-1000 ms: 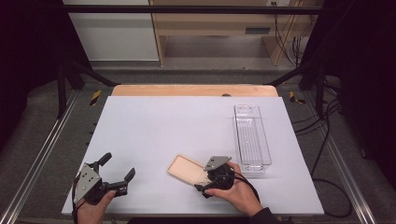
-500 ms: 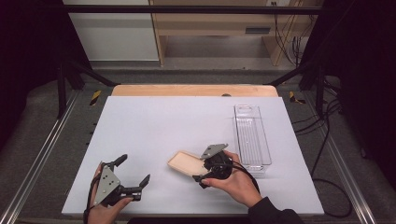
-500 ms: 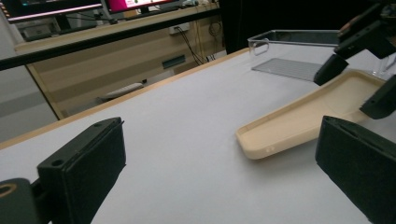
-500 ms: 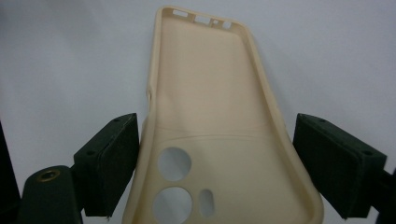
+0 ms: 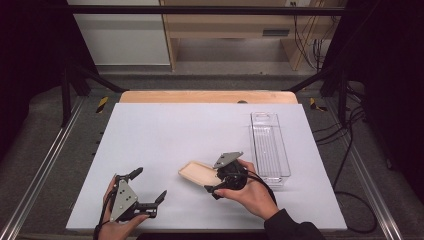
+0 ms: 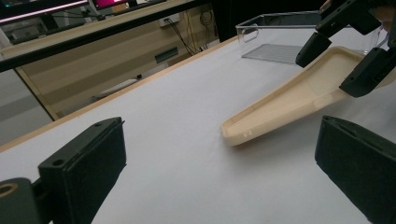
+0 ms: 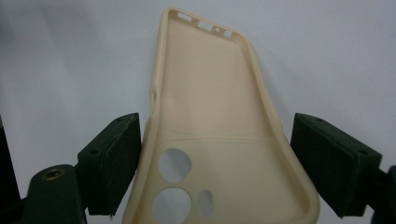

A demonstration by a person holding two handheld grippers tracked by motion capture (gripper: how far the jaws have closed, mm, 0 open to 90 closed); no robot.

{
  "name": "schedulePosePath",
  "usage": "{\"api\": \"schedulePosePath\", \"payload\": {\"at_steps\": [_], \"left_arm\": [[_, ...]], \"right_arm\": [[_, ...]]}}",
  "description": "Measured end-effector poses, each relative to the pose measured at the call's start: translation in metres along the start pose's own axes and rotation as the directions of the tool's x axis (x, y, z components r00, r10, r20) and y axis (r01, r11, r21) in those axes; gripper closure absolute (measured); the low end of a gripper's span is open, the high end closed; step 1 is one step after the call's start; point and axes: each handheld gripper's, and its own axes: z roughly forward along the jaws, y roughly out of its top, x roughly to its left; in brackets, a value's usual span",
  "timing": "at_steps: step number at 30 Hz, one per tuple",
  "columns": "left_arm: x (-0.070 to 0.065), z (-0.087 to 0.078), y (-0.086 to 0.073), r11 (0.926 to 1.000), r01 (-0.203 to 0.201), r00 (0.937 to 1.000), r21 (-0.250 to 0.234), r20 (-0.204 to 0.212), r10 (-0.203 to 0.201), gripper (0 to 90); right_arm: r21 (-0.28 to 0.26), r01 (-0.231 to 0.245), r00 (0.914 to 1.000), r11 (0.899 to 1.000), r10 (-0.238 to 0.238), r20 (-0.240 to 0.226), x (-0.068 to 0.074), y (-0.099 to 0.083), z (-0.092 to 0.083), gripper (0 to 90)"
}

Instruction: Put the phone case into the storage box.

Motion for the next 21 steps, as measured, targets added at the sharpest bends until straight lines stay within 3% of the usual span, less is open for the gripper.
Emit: {"api": "schedulePosePath", "payload": {"at_steps": [7,12,14,16,19,21], "left_arm": [[-0.002,0.001,0.001,0.9999,-0.008,0.9999,0.007,0.011,0.007,1.3],[-0.008,0.007,0.004,0.9966,-0.076,0.9971,0.034,0.012,0.075,2.6],[-0.012,0.012,0.006,0.9917,-0.120,0.9928,0.047,0.001,0.120,3.4],[-0.015,0.018,0.009,0.9789,-0.192,0.9813,0.071,-0.004,0.193,4.4],[-0.022,0.030,0.015,0.9487,-0.301,0.9530,0.096,-0.004,0.303,7.0],[-0.025,0.036,0.017,0.9337,-0.342,0.9389,0.107,-0.005,0.344,8.4]], "right_arm": [[-0.017,0.005,1.0000,1.000,-0.004,0.004,0.000,0.005,-0.006,18.2],[-0.021,0.023,0.9997,1.000,-0.023,0.007,0.001,0.015,-0.013,18.2],[-0.022,0.023,0.9997,1.000,-0.023,0.001,0.000,0.020,-0.016,18.2],[-0.018,0.029,0.9996,0.999,-0.029,-0.007,-0.001,0.025,-0.018,18.2],[-0.010,0.041,0.9990,0.999,-0.041,-0.016,0.001,0.033,-0.020,18.2],[-0.003,0.053,0.9983,0.999,-0.053,-0.025,0.004,0.040,-0.023,18.1]]}}
